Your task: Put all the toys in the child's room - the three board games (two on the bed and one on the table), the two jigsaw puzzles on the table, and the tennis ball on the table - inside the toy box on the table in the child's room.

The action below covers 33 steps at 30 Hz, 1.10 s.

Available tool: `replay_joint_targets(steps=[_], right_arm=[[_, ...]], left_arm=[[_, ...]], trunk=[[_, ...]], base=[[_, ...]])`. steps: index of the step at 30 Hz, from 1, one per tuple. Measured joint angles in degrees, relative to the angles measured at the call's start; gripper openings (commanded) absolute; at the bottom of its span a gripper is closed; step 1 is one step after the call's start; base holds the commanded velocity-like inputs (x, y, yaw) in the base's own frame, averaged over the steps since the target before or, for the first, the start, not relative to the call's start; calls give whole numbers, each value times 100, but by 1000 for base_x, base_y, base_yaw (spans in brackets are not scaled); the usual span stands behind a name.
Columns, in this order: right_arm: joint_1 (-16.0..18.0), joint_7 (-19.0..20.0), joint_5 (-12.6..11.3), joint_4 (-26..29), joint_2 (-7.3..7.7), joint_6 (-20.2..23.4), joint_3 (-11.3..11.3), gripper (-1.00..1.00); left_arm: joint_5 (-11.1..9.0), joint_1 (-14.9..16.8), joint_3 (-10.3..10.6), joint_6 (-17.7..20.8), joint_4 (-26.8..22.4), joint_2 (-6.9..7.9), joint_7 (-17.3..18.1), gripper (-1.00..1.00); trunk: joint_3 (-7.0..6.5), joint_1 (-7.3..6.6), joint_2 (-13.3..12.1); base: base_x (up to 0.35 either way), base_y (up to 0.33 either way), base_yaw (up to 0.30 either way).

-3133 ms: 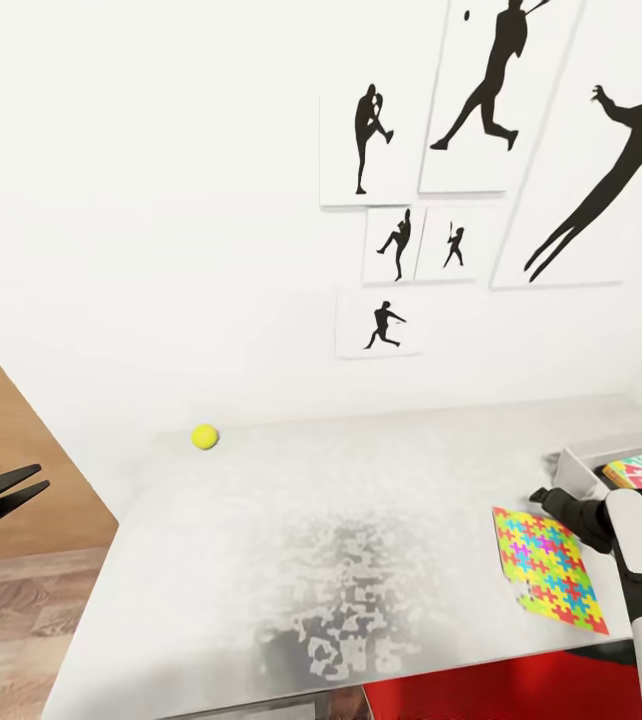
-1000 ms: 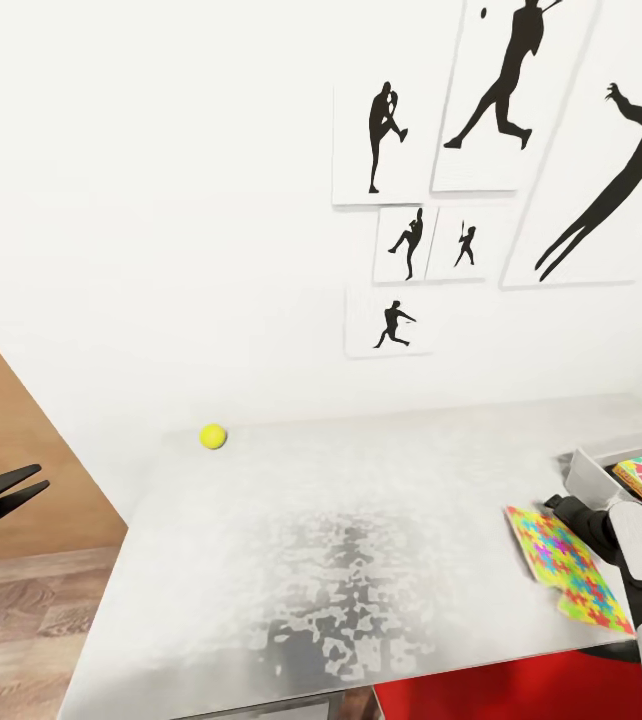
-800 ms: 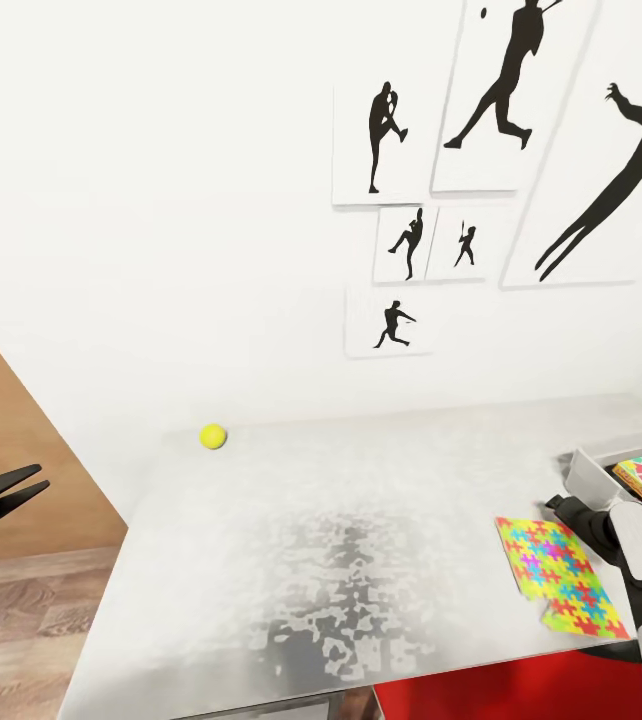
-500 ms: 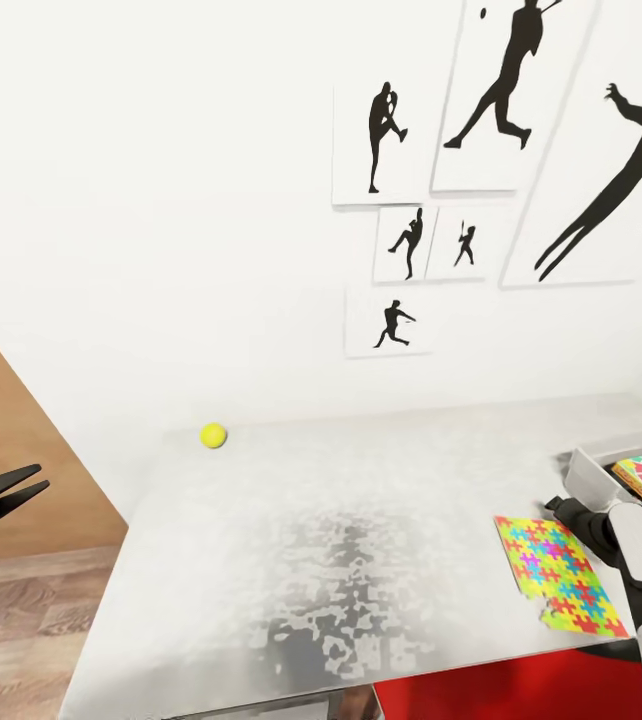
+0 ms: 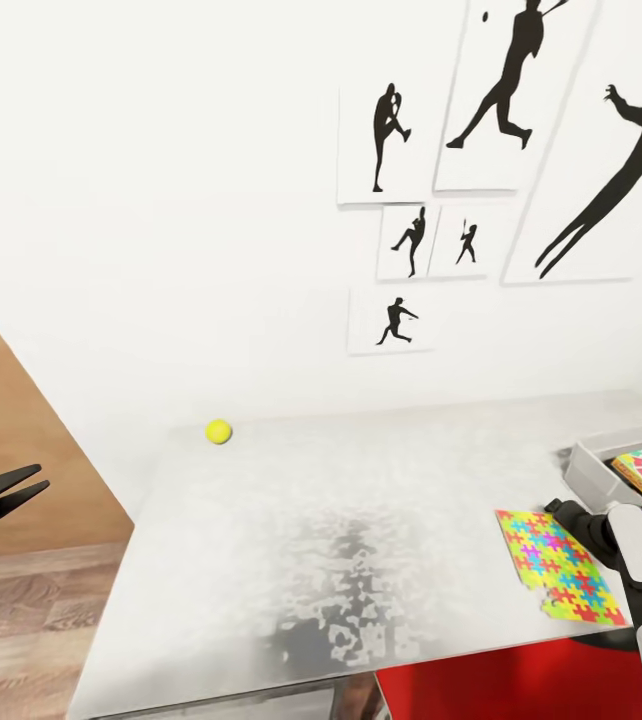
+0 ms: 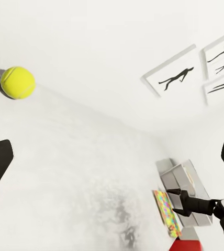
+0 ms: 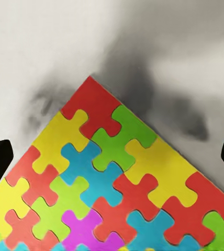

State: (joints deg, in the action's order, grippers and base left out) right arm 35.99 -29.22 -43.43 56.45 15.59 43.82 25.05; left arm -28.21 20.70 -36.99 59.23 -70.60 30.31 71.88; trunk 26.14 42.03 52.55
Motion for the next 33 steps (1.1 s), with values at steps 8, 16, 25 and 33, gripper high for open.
replay_joint_targets(steps=[8, 16, 25, 33], right_arm=[[0, -3, 1, 0, -4, 1, -2, 100], [0, -2, 0, -1, -4, 0, -2, 100], [0, 0, 1, -9, 4, 0, -3, 100], [0, -1, 0, -7, 5, 6, -3, 100]], left_arm=[[0, 0, 0, 2, 1, 0, 0, 100], [0, 0, 0, -2, 1, 0, 0, 100], [0, 0, 0, 3, 0, 0, 0, 100], [0, 0, -3, -1, 0, 0, 1, 100]], trunk=[[0, 0, 0], [0, 0, 0], [0, 0, 0], [0, 1, 0]], base=[[-2, 56, 0], [0, 128, 0], [0, 99, 0], [-66, 70, 0]])
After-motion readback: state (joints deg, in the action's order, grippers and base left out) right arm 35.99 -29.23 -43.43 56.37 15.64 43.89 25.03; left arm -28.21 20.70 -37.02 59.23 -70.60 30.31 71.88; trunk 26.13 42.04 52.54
